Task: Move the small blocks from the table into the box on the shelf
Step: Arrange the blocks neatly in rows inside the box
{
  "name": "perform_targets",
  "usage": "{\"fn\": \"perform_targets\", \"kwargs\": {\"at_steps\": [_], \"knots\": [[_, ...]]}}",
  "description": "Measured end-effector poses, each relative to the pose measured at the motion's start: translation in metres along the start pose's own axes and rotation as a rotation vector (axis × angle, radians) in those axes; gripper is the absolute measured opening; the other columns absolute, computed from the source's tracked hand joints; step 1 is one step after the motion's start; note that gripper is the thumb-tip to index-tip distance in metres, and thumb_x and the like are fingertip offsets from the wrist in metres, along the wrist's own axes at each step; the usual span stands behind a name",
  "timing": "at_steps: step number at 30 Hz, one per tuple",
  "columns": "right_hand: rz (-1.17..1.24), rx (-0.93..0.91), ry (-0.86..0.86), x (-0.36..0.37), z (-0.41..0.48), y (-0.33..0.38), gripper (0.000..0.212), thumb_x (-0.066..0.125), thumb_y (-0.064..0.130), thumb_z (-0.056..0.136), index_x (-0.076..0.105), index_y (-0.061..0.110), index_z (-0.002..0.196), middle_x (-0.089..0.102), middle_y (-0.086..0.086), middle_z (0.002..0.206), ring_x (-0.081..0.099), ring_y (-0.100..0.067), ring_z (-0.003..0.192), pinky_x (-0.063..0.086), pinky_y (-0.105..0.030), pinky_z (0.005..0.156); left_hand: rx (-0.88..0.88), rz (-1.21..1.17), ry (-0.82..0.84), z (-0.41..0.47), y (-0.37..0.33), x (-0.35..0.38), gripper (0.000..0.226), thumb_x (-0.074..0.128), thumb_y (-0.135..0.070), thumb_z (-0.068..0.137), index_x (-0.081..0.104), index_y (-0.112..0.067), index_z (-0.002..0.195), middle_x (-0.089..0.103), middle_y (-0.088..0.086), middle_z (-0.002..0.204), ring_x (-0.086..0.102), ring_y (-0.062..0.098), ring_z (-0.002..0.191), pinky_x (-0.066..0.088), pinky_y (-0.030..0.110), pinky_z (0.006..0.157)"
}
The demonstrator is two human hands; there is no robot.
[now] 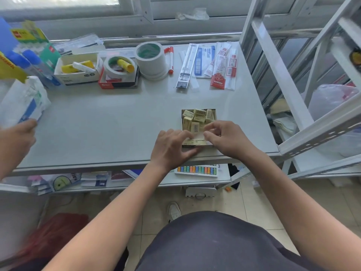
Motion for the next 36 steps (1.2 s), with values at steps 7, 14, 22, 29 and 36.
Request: {"fn": "perform_targets", "kwargs": {"at_steps": [7,14,22,29,36], "knots": [[-0.31,0.005,-0.12,0.013,0.014,0.002,0.033,0.056,0.034,0.091,0.062,0.022,0.121,0.069,-0.003,0.11,0.062,-0.025,0.102,0.045,-0.032,0.077,0.035,0.087,-0.15,-0.002,0.002,0.008,0.047,0.065,-0.067,0.073,0.071,-0.025,0.092,0.052,0.0,0.082,0.045,0.021,0.078,0.033,0.032,0.067],[-0.476,0.032,-0.276,0.024,0.019,0.004,0.027,0.057,0.035,0.086,0.065,0.024,0.108,0.07,-0.006,0.1,0.065,-0.03,0.091,0.043,-0.031,0.066,0.091,0.082,-0.068,-0.002,0.003,0.012,0.041,0.062,-0.064,0.077,0.071,-0.029,0.097,0.031,-0.001,0.098,0.036,0.022,0.09,0.04,0.038,0.076],[-0.466,0.016,-0.054,-0.002,0.029,0.012,0.024,0.067,0.034,0.077,0.068,0.022,0.098,0.068,0.0,0.1,0.062,-0.024,0.092,0.041,-0.029,0.068,0.054,0.021,-0.016,-0.001,0.002,0.008,0.045,0.056,-0.064,0.079,0.069,-0.024,0.096,0.032,-0.001,0.103,0.04,0.023,0.094,0.044,0.038,0.083],[-0.404,-0.103,0.095,-0.033,0.013,0.005,0.022,0.078,0.034,0.068,0.064,0.029,0.084,0.058,0.008,0.063,0.054,-0.012,0.063,0.039,-0.028,0.058,0.029,0.003,0.01,0.001,0.001,0.005,0.041,0.066,-0.058,0.077,0.068,-0.022,0.096,0.043,0.004,0.101,0.043,0.02,0.086,0.044,0.037,0.077],[-0.435,-0.032,0.197,-0.026,0.014,0.0,0.023,0.07,0.035,0.073,0.058,0.032,0.093,0.057,0.011,0.074,0.057,-0.016,0.076,0.043,-0.032,0.067,0.03,0.01,0.022,0.0,0.002,0.004,0.043,0.065,-0.059,0.077,0.068,-0.022,0.097,0.045,0.006,0.1,0.044,0.02,0.084,0.042,0.037,0.074]]}}
Point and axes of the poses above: each hand's wrist, its own z-axis towards the middle knuckle, its own x-axis out of the palm, y = z × x, the point moved 1 cm from there along z, towards the middle knuckle
